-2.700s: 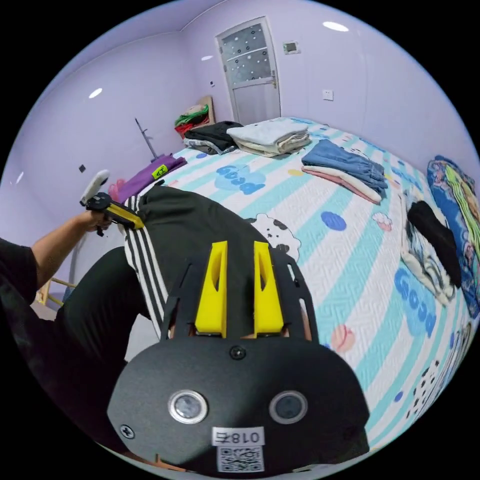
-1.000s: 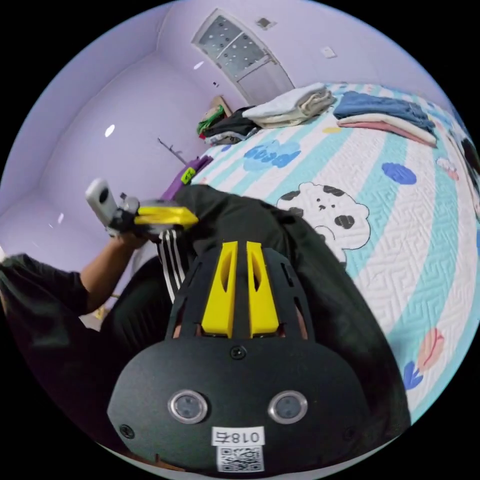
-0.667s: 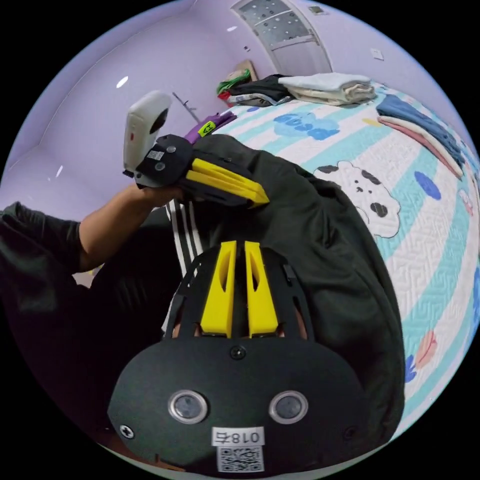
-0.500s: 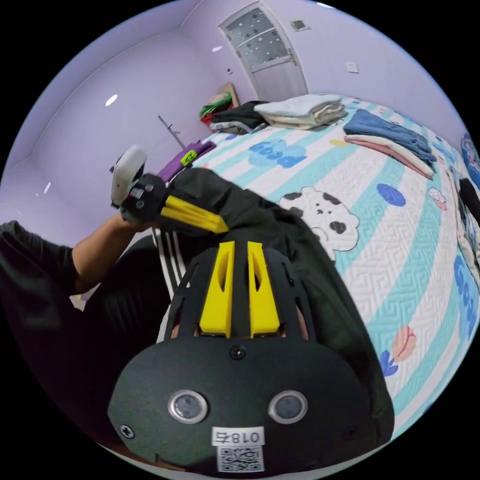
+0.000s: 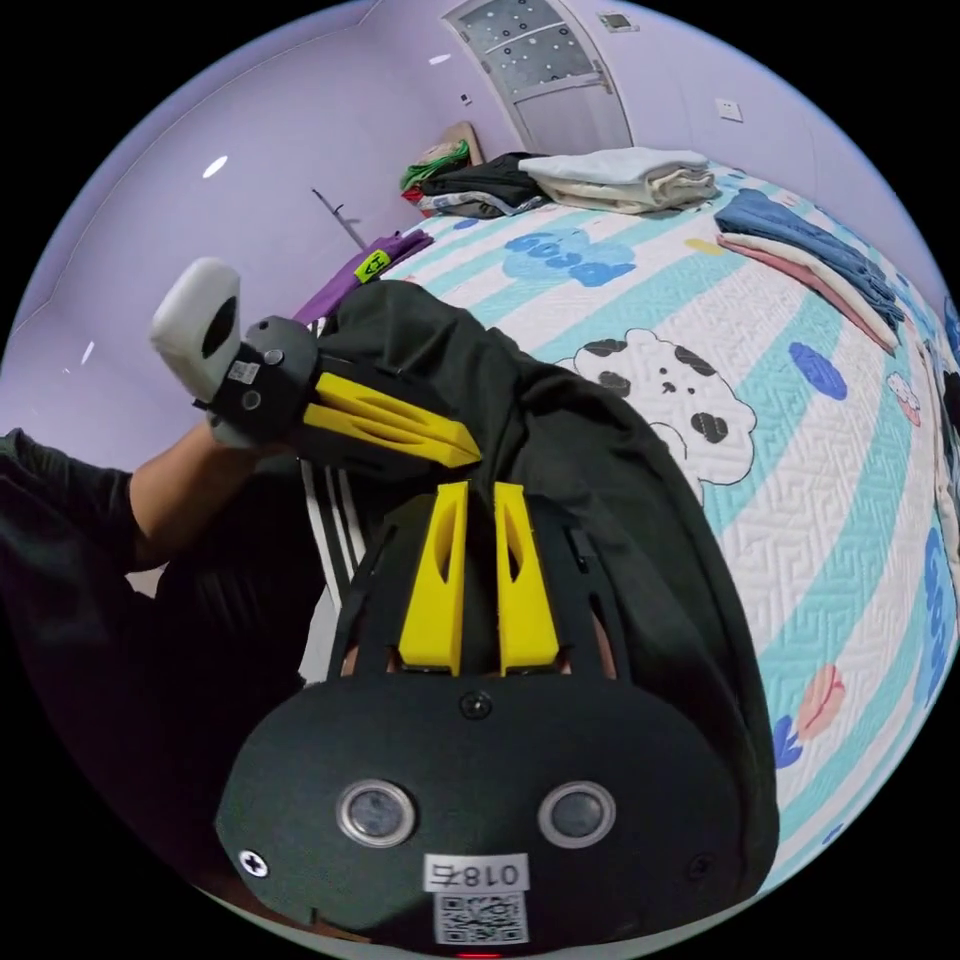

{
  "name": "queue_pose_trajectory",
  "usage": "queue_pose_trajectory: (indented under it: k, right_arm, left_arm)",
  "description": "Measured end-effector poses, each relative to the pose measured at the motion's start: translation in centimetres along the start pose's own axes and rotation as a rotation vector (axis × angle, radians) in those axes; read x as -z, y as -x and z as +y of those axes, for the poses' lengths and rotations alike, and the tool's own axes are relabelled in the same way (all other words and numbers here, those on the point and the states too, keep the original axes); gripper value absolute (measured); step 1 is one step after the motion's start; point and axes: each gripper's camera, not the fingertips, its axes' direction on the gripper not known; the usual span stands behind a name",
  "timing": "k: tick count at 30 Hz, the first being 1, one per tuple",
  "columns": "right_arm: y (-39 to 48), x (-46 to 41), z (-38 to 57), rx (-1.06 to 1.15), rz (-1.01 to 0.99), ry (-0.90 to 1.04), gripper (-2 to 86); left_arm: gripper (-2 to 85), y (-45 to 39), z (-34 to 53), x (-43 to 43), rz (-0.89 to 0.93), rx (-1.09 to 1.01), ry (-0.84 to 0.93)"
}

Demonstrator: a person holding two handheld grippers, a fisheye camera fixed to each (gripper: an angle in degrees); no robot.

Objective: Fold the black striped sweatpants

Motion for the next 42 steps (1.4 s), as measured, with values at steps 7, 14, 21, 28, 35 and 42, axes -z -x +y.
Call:
queue_pose_trajectory:
  k: [7,14,21,28,35,42]
  right_arm:
    - [-5.7,1.8,-4.3,-0.108,-0.121,-0.097,7.4]
    - [-13.4,-0.2,-6.9,-0.306,-0.334,-0.029,8.2]
    - [-19.6,-3.9,-8.3,-0.48,-0.598,-0.015,8.2]
    - [-22.8,-3.1,-9.8,-0.503,-0.809,-0.126,8.3]
    - [-25.3,-3.5,-10.5,-0.533,-0.774,-0.102,8.8]
    - [-26.2,-4.4,-11.0,-0.53,-0.696,-0.059,3.6]
  left_arm:
    - [-1.0,1.8,3.2,-0.8,0.071,0.051,-0.015]
    - [-1.0,2.2,6.6,-2.6,0.07,0.022,-0.051]
    - [-1.0,2.3,9.9,-4.2,0.037,-0.005,-0.062]
    - [-1.0,4.2,14.8,-3.3,-0.025,0.069,-0.139]
    - [-0.7,10.8,27.8,3.1,-0.181,0.438,-0.371]
    - [7.2,16.4,42.5,3.5,-0.302,0.792,-0.367]
